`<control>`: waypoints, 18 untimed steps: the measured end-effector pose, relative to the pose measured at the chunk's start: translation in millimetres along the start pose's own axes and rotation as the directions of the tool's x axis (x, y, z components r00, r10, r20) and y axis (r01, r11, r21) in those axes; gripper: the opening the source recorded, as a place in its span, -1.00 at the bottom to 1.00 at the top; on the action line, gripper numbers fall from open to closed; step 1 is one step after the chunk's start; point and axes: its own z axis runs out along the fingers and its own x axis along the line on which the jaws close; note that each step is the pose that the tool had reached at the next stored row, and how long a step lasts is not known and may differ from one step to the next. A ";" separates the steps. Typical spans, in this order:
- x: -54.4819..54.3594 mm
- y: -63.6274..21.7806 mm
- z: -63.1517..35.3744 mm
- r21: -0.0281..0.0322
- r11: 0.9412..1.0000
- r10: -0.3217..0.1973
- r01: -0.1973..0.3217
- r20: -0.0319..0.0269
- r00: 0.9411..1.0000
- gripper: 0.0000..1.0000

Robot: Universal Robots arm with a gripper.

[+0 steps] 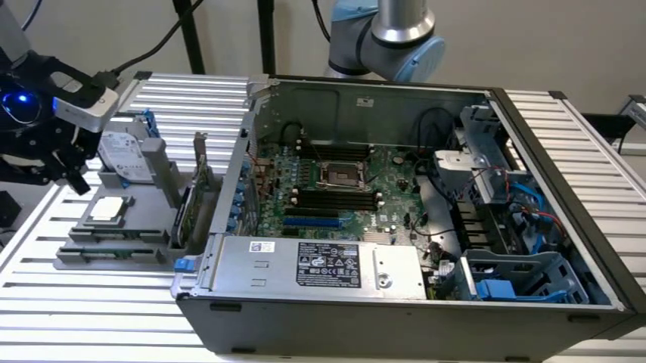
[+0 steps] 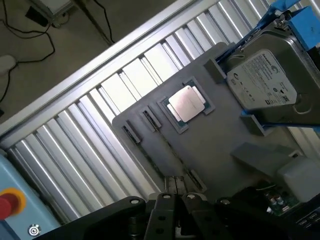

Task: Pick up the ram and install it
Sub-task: 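Pick up the ram and move it above insertion slot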

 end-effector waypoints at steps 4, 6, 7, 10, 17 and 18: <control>0.0 0.0 1.6 -0.001 0.997 -0.072 0.072 -0.002 0.997 -0.79; 0.0 -0.1 2.3 -0.002 0.994 -0.108 0.108 -0.003 0.994 -0.79; 0.0 -0.1 2.7 -0.002 0.992 -0.125 0.125 -0.004 0.992 -0.79; 0.1 -0.1 4.0 -0.004 0.984 -0.180 0.180 -0.005 0.984 -0.79; 0.1 -0.2 6.5 -0.007 0.953 -0.303 0.303 -0.008 0.953 -0.79; 0.1 -0.2 6.8 -0.007 0.947 -0.320 0.320 -0.009 0.947 -0.79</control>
